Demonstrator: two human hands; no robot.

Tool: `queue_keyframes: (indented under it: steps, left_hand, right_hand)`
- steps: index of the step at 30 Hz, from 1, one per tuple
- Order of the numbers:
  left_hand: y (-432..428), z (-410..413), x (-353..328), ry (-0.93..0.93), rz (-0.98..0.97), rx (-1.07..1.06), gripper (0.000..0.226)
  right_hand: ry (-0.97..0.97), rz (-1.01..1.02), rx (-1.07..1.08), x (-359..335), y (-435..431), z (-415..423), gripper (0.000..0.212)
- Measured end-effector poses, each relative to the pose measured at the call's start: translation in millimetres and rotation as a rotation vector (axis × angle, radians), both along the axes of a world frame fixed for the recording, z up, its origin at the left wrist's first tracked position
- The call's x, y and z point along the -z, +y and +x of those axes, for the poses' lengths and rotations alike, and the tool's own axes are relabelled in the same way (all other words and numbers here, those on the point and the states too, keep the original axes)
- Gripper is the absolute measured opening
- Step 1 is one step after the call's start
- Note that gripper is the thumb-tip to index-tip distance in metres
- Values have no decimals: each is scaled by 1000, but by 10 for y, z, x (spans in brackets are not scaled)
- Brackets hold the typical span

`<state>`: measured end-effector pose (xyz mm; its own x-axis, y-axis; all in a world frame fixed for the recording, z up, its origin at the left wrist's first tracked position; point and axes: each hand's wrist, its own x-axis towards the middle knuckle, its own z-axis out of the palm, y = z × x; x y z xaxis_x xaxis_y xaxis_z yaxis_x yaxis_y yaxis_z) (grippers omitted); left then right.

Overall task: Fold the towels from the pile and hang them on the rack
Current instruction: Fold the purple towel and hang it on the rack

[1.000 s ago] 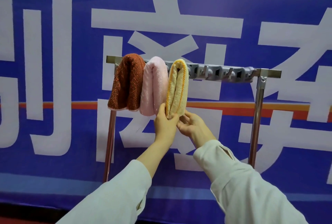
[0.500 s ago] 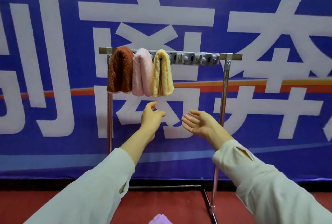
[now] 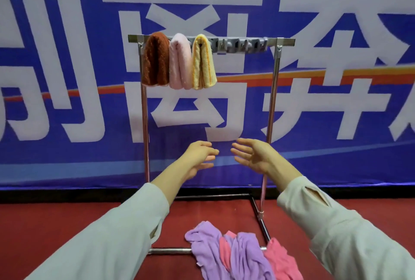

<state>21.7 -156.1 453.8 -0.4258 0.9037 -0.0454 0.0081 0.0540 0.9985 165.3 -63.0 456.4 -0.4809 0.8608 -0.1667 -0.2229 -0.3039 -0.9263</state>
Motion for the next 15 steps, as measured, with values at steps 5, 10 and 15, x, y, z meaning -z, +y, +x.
queue_keyframes:
  steps: [5, 10, 15]
  left_hand:
    - [498, -116, 806, -29, -130, 37, 41]
    - [1021, -238, 1930, -5, -344, 68, 36]
    - [1300, -303, 3068, 0, -529, 129, 33]
  right_hand:
    - [-193, -2, -15, 867, 399, -31, 17]
    - [-572, 103, -72, 2027, 887, -64, 8]
    - [-859, 232, -237, 3144, 1214, 26, 12]
